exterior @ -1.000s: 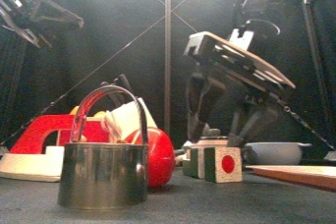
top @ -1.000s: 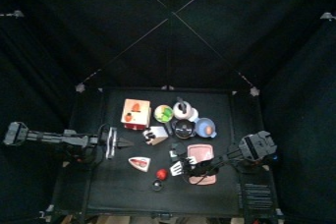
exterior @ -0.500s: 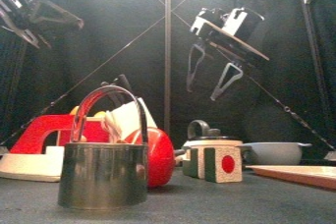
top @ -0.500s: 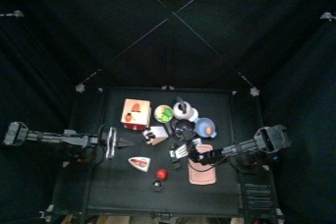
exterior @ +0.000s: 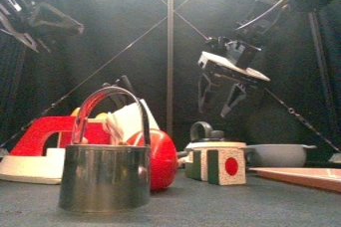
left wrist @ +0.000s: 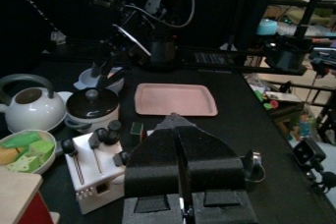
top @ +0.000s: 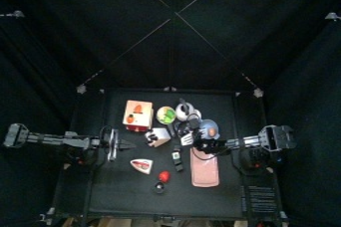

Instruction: Grab pot lid

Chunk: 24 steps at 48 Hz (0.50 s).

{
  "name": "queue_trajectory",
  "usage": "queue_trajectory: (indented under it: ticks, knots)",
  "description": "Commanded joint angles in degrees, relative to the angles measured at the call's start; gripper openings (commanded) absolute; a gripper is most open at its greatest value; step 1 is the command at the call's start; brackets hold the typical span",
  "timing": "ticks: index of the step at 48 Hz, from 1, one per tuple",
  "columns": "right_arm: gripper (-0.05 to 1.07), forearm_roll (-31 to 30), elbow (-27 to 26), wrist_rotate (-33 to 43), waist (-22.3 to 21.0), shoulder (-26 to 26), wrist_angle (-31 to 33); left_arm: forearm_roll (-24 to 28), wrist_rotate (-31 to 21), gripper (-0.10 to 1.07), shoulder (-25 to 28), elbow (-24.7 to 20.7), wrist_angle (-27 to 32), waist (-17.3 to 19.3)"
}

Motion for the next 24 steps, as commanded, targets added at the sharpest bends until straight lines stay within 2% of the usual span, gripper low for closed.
queue_trajectory:
  ticks: [1,11,24]
  knots:
    - [0.93,0.0,-0.35,0.18,-1.85,0.0,-1.49,-0.09,0.09,0.0,0.26,-0.7,0.0,0.26]
    - [0.93,0.79,0.09,0.35,-3.25,2.29,-1.58,-0.09,0.09,0.0,0.26,-0.7,1.14,0.26]
    - [0.93,1.85,0.79,0.35,-3.34,2.64,-1.58,0.0,0.09,0.0,0.26,-0.7,1.14,0.26]
